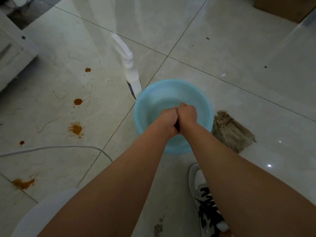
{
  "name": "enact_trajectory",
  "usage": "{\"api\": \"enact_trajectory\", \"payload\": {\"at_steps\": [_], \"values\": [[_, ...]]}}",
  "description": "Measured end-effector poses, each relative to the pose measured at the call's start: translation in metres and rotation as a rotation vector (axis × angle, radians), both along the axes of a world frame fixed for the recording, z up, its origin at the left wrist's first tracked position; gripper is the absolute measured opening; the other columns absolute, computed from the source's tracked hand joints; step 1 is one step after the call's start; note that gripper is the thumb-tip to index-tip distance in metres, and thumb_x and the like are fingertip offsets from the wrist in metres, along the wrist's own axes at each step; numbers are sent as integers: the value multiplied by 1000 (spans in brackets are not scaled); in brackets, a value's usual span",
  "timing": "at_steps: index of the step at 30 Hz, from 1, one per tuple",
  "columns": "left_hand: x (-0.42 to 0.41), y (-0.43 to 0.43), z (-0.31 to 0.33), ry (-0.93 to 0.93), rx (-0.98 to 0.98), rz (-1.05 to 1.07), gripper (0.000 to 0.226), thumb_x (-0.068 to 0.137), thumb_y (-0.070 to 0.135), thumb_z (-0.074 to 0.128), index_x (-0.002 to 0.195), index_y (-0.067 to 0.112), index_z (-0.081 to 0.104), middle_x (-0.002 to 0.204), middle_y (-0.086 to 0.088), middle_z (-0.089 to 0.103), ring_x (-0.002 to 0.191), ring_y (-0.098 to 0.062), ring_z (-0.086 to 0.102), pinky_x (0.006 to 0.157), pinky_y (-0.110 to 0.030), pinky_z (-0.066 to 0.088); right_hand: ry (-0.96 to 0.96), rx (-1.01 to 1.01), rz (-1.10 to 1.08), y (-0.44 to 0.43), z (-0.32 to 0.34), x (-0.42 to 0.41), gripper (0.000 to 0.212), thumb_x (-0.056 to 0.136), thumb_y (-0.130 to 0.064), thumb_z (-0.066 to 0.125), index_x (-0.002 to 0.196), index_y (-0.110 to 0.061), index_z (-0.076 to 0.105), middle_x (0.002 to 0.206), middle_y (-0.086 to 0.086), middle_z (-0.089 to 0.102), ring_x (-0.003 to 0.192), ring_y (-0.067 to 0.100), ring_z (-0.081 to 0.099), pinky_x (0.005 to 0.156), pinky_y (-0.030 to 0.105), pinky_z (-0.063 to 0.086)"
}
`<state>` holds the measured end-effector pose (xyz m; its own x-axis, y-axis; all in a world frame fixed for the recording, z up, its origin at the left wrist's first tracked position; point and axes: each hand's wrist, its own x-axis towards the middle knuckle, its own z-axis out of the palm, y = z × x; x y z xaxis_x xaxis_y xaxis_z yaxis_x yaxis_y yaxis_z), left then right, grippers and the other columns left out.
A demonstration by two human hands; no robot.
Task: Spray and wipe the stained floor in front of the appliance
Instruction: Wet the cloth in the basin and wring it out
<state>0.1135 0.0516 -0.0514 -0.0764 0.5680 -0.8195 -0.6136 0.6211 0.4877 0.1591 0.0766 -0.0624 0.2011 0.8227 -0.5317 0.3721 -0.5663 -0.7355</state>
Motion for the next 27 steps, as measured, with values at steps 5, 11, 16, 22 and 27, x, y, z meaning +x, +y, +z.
{"api": "enact_trajectory", "payload": {"at_steps": [5,11,16,22,27], "values": [[-2,1,-1,1,0,-12,36,100,28,39,121,2,55,118,-18,64,107,-33,62,86,-48,52,-17,-19,-22,0,0,0,29,90,-22,41,69,-6,53,85,17,60,94,42,62,87,53,51],[-28,-5,-2,255,65,-76,24,97,15,43,108,4,61,98,-17,65,71,-22,59,55,-22,51,389,-170,-159,-6,26,-24,33,98,-25,36,81,-4,54,77,13,60,71,27,59,74,36,52],[-44,-7,-2,498,186,-85,29,87,-1,55,113,11,61,102,-8,64,90,-24,60,75,-36,55,416,-117,-74,-3,38,-14,25,91,-2,42,70,-9,53,67,10,54,55,21,51,49,21,45],[-78,9,12,692,349,-134,18,84,1,63,94,15,58,95,-6,62,86,-22,60,82,-41,54,415,43,1,-8,34,-23,21,89,-1,58,106,-12,63,95,8,66,87,23,64,82,44,55],[-135,-25,39,516,391,52,23,86,0,62,108,4,56,94,-9,64,79,-20,64,60,-25,59,522,128,71,-32,54,-76,25,88,2,59,112,-4,62,98,13,65,89,25,63,89,47,53]]}}
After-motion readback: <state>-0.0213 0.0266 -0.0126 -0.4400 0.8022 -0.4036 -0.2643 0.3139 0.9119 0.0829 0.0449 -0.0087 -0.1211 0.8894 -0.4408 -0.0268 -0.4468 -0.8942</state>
